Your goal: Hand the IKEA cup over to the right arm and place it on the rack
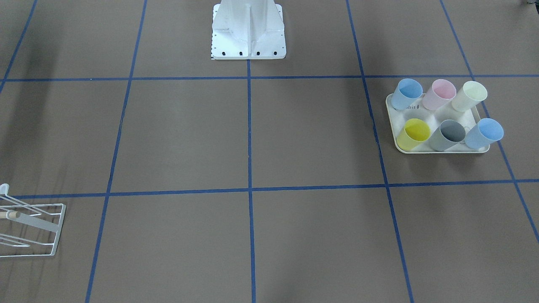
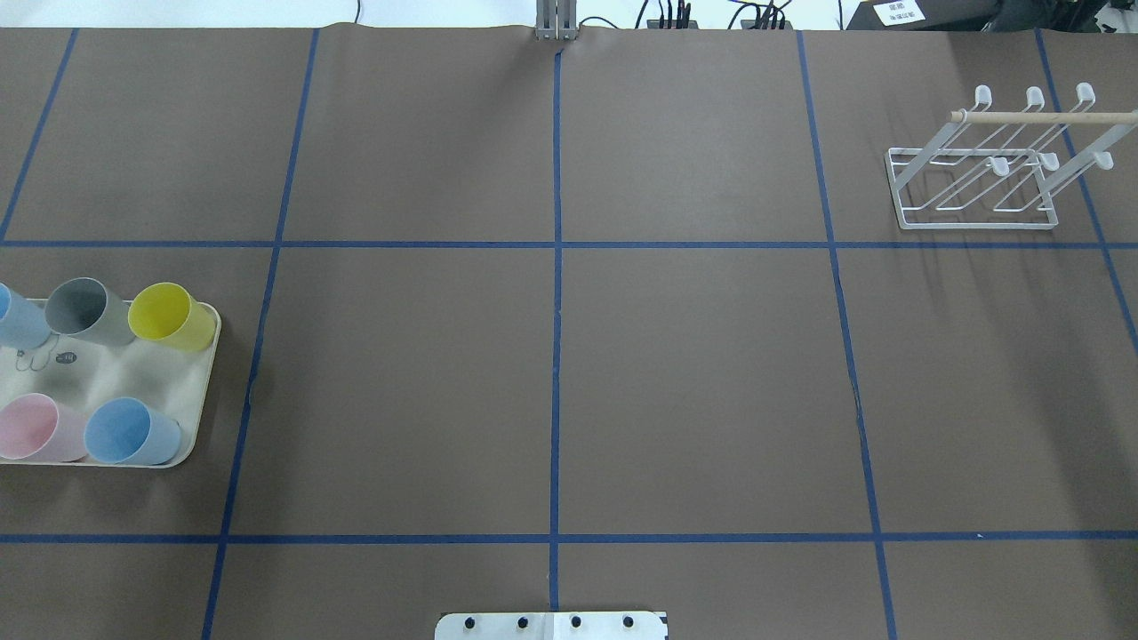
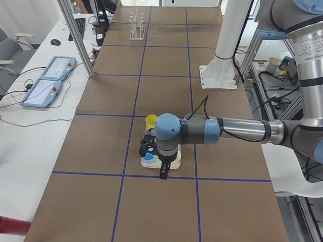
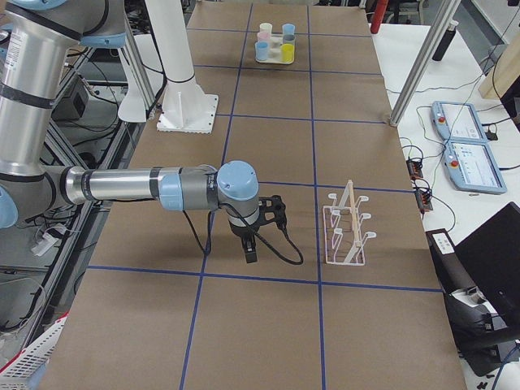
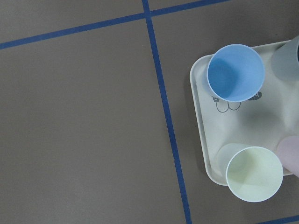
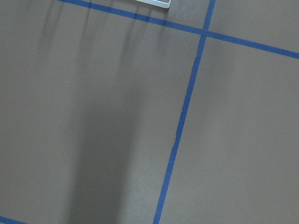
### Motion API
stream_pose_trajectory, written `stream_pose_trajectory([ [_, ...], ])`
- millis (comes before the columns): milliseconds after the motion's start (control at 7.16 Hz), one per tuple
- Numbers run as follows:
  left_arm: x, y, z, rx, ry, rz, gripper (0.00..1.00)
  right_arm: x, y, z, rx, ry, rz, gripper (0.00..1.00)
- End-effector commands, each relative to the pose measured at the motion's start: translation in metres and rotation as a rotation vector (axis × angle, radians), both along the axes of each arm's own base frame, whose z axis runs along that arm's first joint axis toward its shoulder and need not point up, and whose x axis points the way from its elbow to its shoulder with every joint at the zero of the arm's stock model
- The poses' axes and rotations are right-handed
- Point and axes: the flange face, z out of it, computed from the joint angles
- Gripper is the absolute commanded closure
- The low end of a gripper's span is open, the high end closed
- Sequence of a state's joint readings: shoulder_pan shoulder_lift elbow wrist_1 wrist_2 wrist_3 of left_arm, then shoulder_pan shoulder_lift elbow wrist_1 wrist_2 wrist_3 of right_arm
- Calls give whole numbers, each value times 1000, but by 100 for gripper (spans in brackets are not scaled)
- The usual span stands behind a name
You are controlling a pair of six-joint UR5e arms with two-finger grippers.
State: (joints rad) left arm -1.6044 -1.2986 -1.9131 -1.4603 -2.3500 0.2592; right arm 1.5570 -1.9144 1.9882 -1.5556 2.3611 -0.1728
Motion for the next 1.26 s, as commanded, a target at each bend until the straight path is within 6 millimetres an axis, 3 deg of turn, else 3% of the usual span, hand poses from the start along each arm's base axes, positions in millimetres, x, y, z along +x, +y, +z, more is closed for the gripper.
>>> stream_pose_trajectory([
  [0, 0, 0, -5, 11, -2, 0, 0, 0, -1, -4, 24, -2, 1, 0],
  [559, -31, -18, -41, 88, -2, -87, 0, -2, -14, -28, 126, -25, 30, 0],
  [838, -34, -46, -63, 147, -1, -85, 0, -10, -16, -54, 137, -61, 41, 0],
  [1117, -34, -52, -61, 168, 2, -84, 0, -33, -25, -93, 115, -89, 72, 0],
])
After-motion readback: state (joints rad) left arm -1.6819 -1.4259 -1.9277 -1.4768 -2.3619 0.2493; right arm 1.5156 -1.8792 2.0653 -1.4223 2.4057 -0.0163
